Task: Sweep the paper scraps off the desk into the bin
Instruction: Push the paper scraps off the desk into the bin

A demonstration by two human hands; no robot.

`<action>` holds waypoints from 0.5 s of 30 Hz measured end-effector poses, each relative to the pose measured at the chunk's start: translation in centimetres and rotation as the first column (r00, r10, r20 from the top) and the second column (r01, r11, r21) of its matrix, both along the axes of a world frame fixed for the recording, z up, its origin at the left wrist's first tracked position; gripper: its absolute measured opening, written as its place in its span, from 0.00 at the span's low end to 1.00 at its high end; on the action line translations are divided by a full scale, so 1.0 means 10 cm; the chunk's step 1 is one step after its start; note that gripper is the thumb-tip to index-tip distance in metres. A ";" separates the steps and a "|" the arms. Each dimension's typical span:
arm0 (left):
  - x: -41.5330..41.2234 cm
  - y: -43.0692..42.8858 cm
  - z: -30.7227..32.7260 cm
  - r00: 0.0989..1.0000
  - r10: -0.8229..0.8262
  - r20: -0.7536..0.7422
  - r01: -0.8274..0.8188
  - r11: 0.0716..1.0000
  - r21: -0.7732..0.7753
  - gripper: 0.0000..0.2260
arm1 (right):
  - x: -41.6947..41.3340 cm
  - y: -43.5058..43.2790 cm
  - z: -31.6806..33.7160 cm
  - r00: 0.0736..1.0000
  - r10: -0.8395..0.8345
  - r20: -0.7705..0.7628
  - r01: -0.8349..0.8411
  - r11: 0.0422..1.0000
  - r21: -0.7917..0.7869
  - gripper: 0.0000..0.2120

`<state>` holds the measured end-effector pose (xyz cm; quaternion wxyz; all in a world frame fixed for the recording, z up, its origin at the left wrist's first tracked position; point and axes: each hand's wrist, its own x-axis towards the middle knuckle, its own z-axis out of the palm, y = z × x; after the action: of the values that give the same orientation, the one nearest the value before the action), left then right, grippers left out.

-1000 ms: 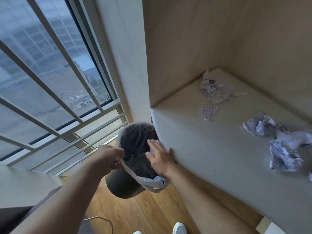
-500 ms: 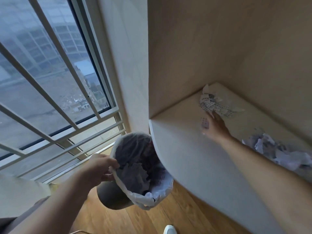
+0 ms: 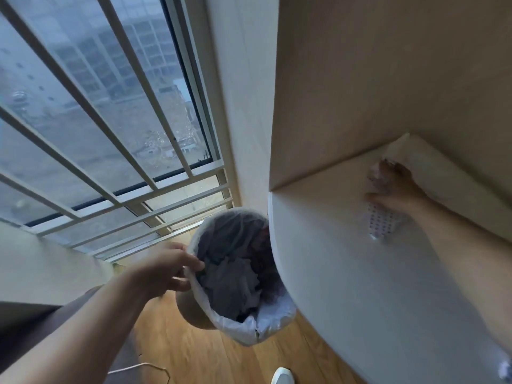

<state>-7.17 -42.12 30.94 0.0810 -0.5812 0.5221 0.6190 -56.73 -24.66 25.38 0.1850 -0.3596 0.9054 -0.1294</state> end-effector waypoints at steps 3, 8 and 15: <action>0.04 0.02 0.07 1.000 -0.004 -0.001 0.004 1.000 0.007 0.14 | 0.25 0.15 -0.07 0.998 0.005 -0.064 -0.007 1.000 -0.027 0.41; 0.06 0.01 0.15 1.000 0.006 -0.020 -0.007 0.999 -0.036 0.10 | 0.75 0.25 -0.03 0.995 0.045 -0.092 -0.053 0.995 -0.090 0.39; 0.06 -0.01 0.17 0.999 0.041 -0.024 -0.042 0.998 -0.049 0.06 | 1.62 0.43 0.17 0.997 0.073 -0.037 -0.075 0.994 -0.075 0.39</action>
<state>-6.61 -42.17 32.67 0.0477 -0.5863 0.5261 0.6141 -40.51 -20.36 27.06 0.1602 -0.4020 0.8888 -0.1509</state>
